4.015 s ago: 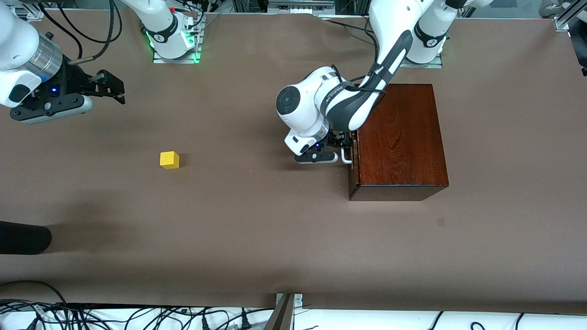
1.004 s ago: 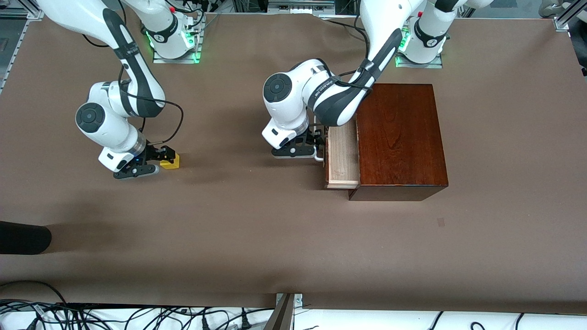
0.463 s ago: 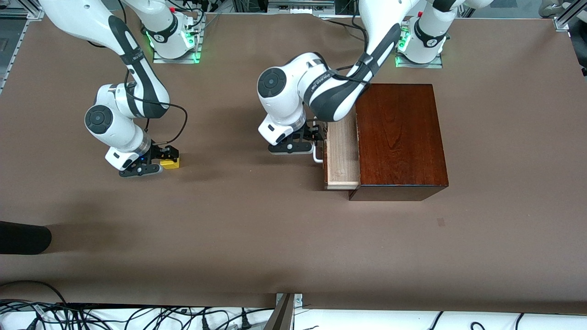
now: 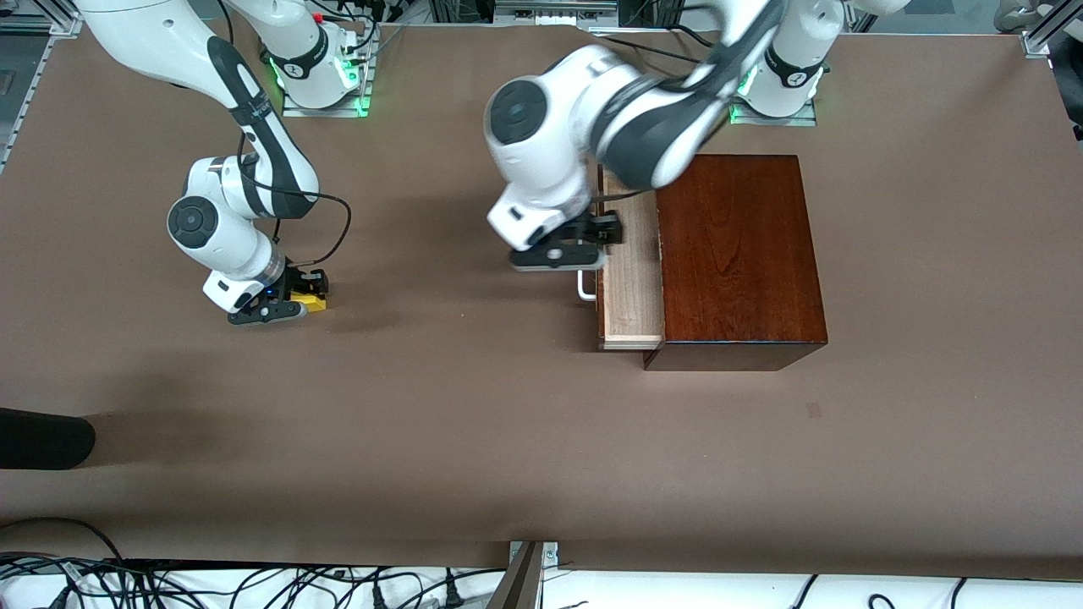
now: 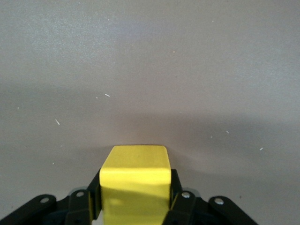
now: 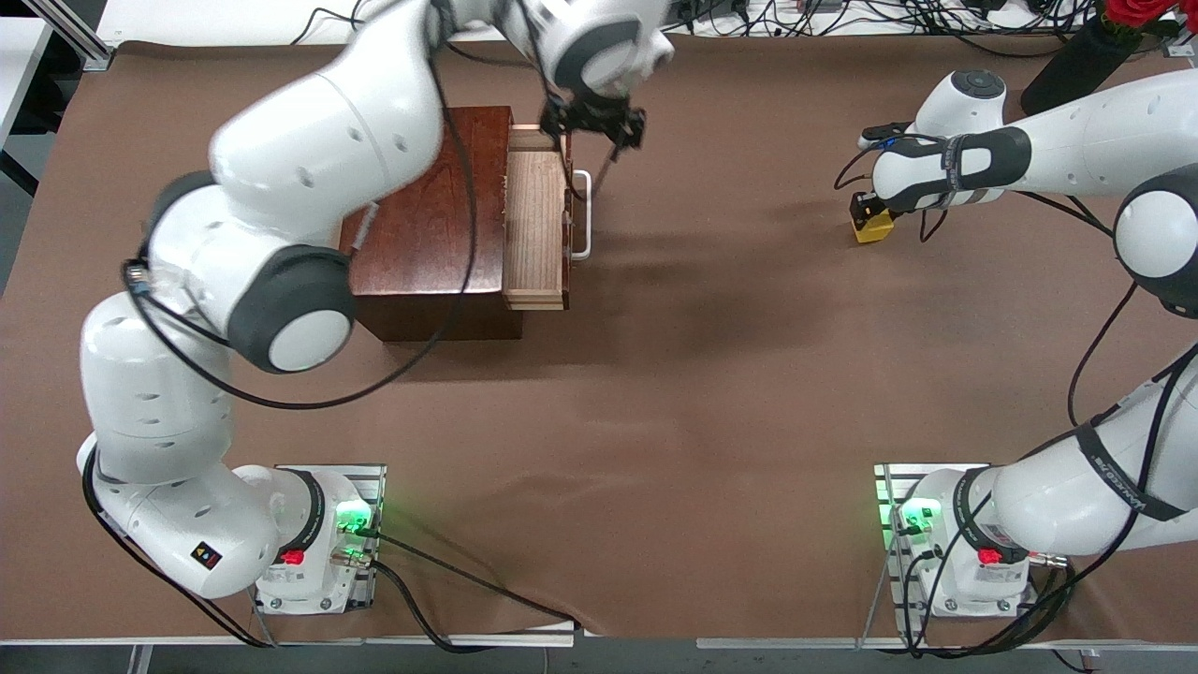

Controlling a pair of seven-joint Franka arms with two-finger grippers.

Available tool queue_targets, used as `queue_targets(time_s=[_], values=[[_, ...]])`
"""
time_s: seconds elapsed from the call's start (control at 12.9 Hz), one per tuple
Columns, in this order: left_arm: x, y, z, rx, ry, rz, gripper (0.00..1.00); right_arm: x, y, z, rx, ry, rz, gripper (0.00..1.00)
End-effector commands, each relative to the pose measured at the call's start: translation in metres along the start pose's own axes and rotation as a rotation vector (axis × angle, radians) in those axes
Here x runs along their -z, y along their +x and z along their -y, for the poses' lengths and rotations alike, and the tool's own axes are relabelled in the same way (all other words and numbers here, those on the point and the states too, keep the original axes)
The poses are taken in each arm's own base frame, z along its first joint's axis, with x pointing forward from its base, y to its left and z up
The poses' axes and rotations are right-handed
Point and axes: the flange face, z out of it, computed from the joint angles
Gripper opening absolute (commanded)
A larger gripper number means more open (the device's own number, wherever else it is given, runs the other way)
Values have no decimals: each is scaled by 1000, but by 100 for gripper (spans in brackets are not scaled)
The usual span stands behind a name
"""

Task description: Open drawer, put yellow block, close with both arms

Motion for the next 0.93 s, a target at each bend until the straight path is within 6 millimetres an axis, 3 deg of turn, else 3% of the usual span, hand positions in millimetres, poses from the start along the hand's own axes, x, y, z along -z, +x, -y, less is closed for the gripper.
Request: queue_targets(time_s=[0.0,0.08,0.31,0.54,0.69,0.85], values=[[47,22,105,-21,-28,32,100,2,-2,2,-19,10,-7,7],[62,25,140,-16,-26,33,100,8,0,3,-11,10,-18,0],[90,28,238,-24,-84,104,100,60,13,20,24,20,-22,0],[88,32,323,-78,-148,127,100,126,41,43,69,31,-4,0],[86,16,362,-57,-151,83,100,164,57,59,100,39,10,0],[70,-8,400,13,-267,31,100,204,71,84,147,47,27,0]])
